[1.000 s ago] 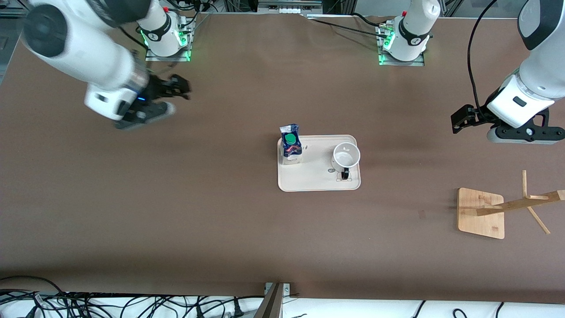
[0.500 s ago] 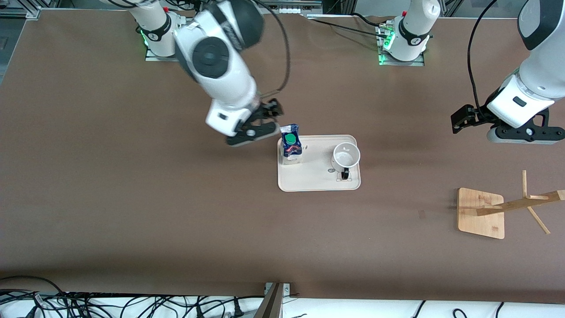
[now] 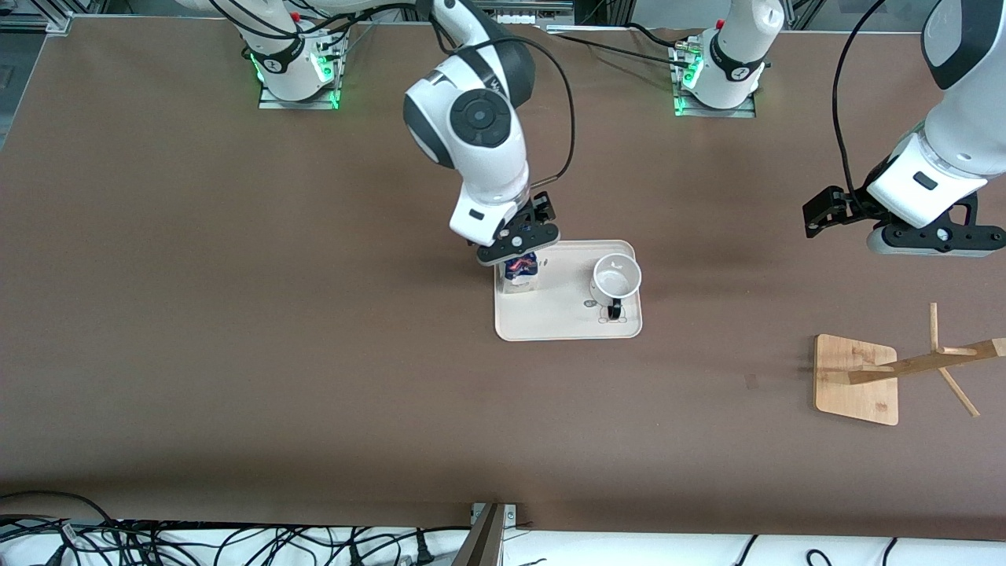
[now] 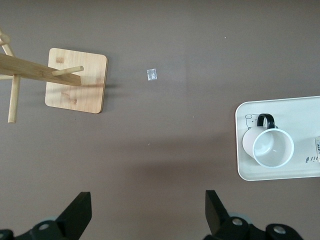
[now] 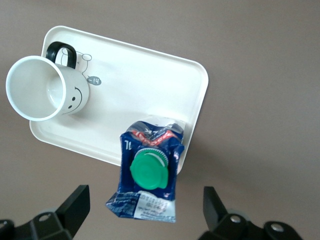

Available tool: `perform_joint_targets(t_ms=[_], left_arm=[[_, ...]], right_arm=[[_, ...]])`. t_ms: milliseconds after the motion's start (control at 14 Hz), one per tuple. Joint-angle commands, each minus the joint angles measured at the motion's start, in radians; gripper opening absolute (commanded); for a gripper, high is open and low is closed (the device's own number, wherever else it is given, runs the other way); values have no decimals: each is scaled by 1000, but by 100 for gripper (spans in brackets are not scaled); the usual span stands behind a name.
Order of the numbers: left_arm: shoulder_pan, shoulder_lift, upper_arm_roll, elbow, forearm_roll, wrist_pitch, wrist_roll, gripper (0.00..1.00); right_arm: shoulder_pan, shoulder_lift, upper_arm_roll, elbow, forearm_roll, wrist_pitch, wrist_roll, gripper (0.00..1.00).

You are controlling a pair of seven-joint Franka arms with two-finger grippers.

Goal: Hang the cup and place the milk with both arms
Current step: 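Lower the right gripper and grasp the milk carton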

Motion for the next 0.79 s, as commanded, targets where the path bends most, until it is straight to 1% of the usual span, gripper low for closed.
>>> perform_joint_targets(t_ms=[0,214,429,500,571,714], left_arm=[[2,9,-1,25,-10,-20,8,100],[2,9,-1,25,-10,-20,10,100],[2,9,-1,25,-10,-22,10,100],[2,9,-1,25,-10,-22,10,100],[2,9,-1,25,-10,-22,10,100],[2,9,-1,25,-10,-22,10,100]], right_arm=[[31,30,-13,24,-35,-5,33,100],[33,53,-13,24,-47,1,42,100],[32,55,-13,7,-50,10,65,100],[29,55,-14,7,-46,13,85,94],[24,55,-14,7,-44,13,93,70],[21,55,-14,7,-43,13,96,53]])
